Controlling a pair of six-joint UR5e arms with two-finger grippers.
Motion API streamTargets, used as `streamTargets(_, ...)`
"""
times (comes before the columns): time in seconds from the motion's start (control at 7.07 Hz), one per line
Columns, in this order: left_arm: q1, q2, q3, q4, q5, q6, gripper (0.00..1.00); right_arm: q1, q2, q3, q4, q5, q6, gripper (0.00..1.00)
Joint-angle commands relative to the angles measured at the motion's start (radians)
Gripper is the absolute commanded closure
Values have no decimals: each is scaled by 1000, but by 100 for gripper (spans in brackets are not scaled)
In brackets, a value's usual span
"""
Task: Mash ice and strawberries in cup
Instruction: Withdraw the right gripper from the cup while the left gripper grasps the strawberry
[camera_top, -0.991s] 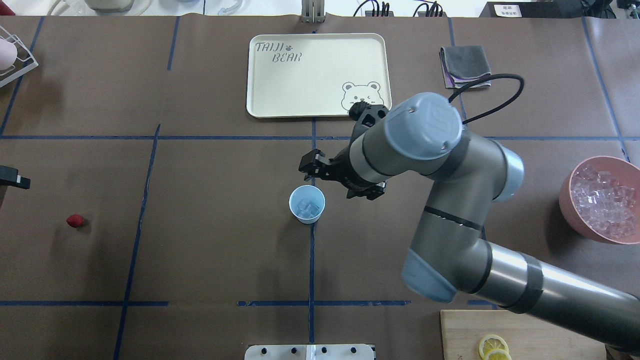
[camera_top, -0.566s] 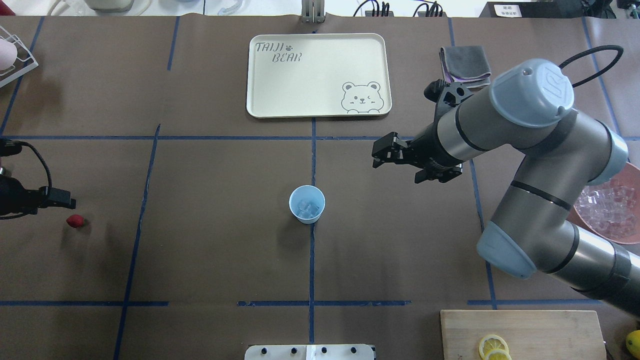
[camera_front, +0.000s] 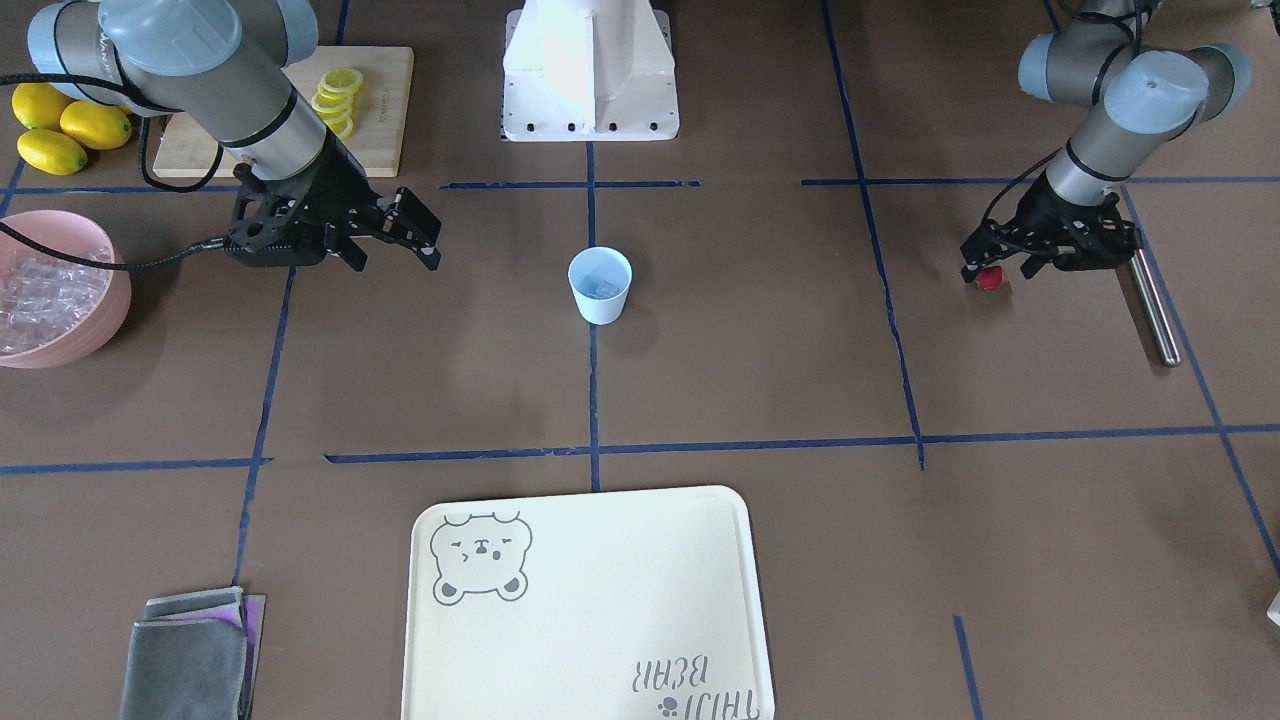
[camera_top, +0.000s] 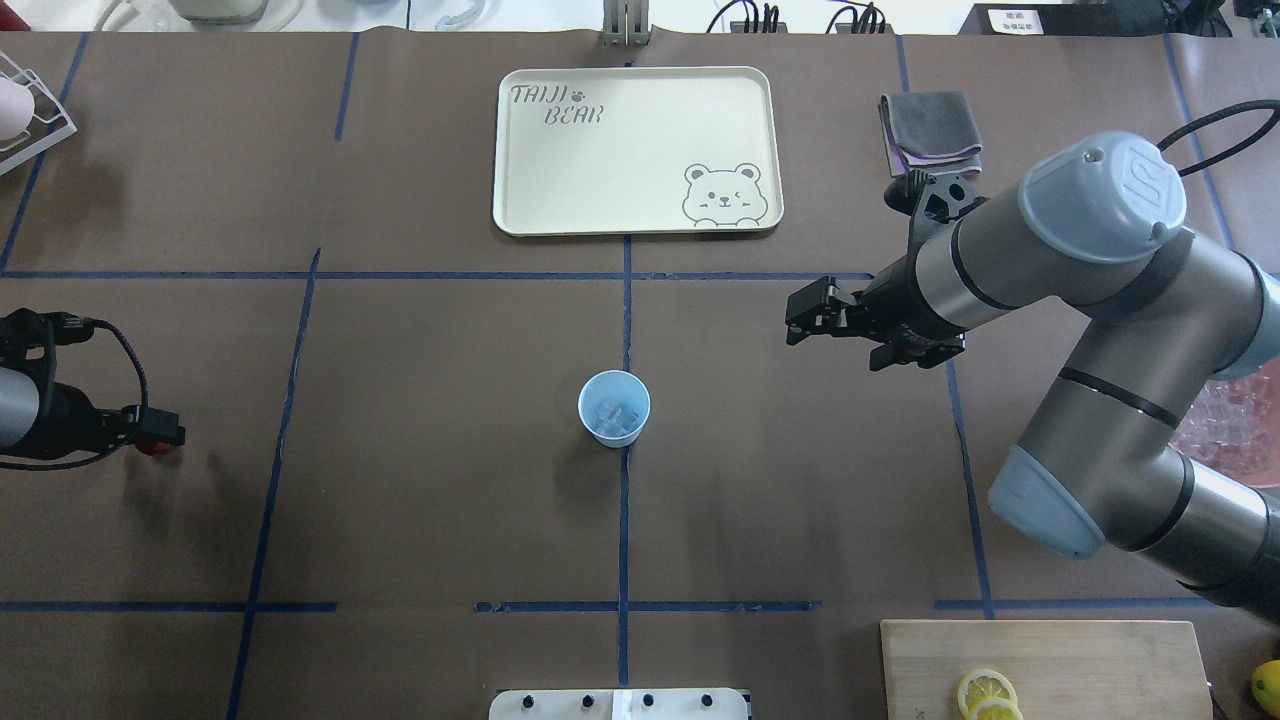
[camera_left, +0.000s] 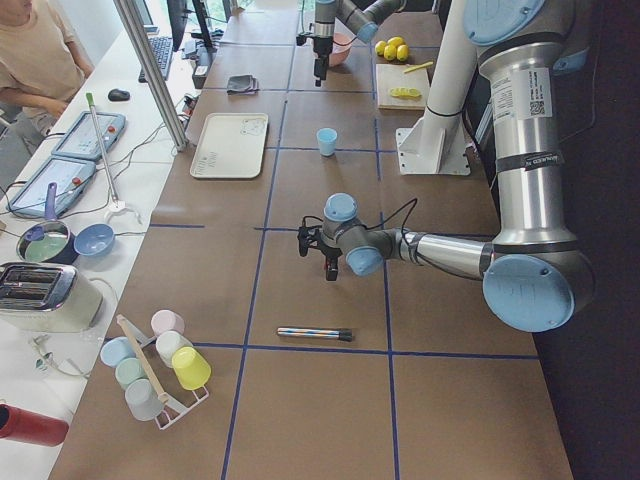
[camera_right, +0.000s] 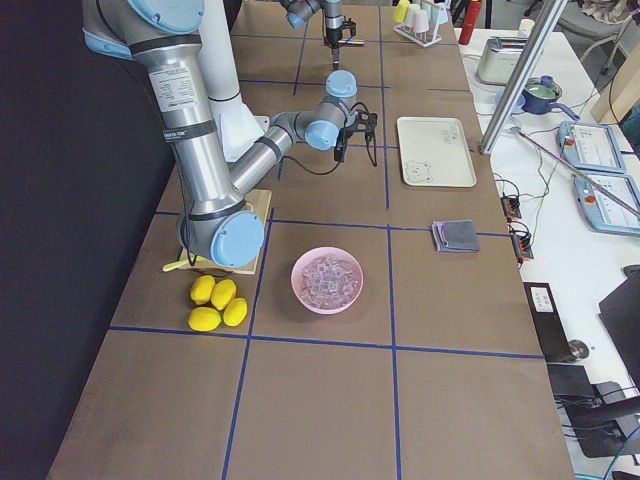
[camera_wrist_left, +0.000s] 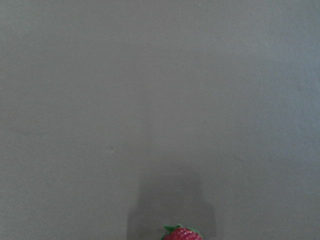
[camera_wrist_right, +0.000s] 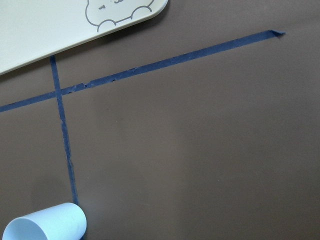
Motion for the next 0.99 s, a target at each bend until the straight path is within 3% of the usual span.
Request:
streamTargets(0.0, 10, 1, 1, 2, 0, 0, 36, 0, -8, -1, 2, 0, -1, 0)
streamTargets(0.14, 10, 2, 1, 3, 0, 0, 74, 0, -8, 1, 3, 0, -1, 0)
streamTargets(0.28, 9, 1, -1, 5, -2, 4, 97, -2, -5, 4, 3, -2, -1, 0)
streamTargets(0.57, 7, -4, -24, 5, -5, 4, 100, -2, -9, 3, 3, -8, -1, 0)
streamTargets(0.85, 10, -59, -192, 84, -47, -16, 100, 1, -28, 10, 6, -5, -1, 0)
